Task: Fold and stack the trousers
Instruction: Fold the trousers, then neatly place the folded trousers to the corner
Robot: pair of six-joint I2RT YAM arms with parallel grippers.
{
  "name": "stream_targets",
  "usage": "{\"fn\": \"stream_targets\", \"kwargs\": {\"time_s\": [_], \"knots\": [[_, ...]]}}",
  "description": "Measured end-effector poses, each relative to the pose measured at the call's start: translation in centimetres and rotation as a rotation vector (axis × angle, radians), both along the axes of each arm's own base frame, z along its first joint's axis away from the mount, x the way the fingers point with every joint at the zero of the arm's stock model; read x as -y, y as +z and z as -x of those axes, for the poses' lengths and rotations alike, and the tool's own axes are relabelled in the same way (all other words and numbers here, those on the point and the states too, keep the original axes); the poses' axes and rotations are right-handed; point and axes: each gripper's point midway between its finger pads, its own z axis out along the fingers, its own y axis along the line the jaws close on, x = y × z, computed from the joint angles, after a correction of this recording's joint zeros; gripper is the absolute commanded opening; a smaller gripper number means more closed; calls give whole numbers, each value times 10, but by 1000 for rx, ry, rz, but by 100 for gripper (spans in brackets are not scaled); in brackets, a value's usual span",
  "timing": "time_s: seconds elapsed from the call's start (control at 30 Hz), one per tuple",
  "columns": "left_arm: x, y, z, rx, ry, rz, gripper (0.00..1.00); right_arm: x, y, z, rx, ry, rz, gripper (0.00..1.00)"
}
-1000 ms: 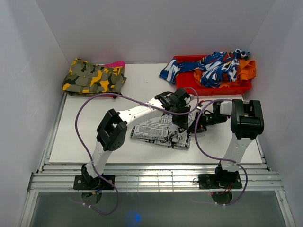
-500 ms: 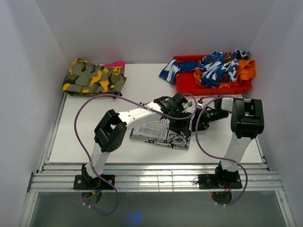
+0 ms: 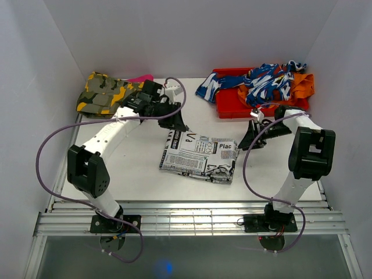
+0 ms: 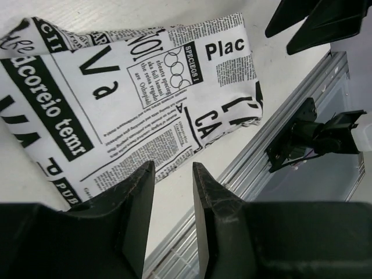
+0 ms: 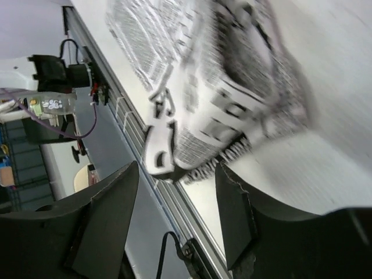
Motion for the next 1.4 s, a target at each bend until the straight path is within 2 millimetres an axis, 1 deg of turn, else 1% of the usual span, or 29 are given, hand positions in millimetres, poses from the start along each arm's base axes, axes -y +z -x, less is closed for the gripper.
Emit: {"fn": "stream_targets", "kwargs": {"time_s": [0.03,0.1,0.13,0.2,0.23,0.27,0.33,0.37,0.4,0.43,0.53,0.57,0.63,0.67,0.7,0.83,0.9,1.0,1.1,1.13,1.2,1.23,1.27,1.33,1.37,1.4], "knots": [[-12,2,-9,13,-2,15,40,-8,10,-2,29,13,-21,60],[-24,-3,-14,6,-29,42,39,-28,31,-8,102,63,-64,60],[-24,-6,-12,-11,-52,59,39,-41,41,-10,138,99,-86,60],[-19,-16,-3,-56,-100,98,40,-68,50,-6,182,175,-124,59],[-15,-24,4,-89,-126,124,40,-85,51,2,187,230,-140,55],[-13,-34,10,-130,-142,141,40,-98,47,11,173,273,-147,53],[-12,-58,24,-225,-160,166,39,-117,29,35,118,362,-135,51],[-14,-68,29,-268,-157,171,39,-121,19,45,80,392,-121,51],[-17,-81,34,-319,-151,179,39,-124,5,55,37,427,-103,51],[-20,-94,38,-368,-140,183,39,-122,-11,65,-9,454,-79,52],[-35,-133,51,-503,-90,173,39,-99,-58,89,-138,503,28,52],[-40,-145,54,-541,-72,166,39,-94,-63,95,-171,497,36,52],[-48,-166,55,-608,-30,156,38,-81,-66,106,-224,501,82,51],[-50,-172,55,-643,-14,169,38,-77,-66,108,-234,500,98,51],[-51,-173,54,-670,-2,186,38,-75,-67,107,-237,500,107,51],[-57,-174,42,-684,37,225,38,-73,-70,99,-260,509,166,53],[-62,-175,31,-665,60,229,39,-70,-70,89,-266,517,217,53],[-71,-176,16,-610,91,212,41,-65,-70,63,-198,519,308,54],[-82,-174,0,-532,126,194,48,-63,-67,27,-46,500,382,59],[-86,-172,-6,-502,138,187,52,-63,-64,13,16,486,397,61],[-94,-164,-18,-430,152,172,58,-65,-54,-13,152,447,412,64],[-97,-157,-23,-391,156,166,65,-66,-46,-25,216,422,412,66],[-100,-149,-27,-347,157,160,68,-66,-36,-34,273,396,413,67],[-103,-125,-31,-260,153,149,73,-64,-9,-44,374,347,414,71],[-104,-110,-31,-212,150,151,89,-62,7,-47,432,315,415,74],[-105,-94,-30,-158,147,153,98,-58,22,-47,483,283,417,77]]}}
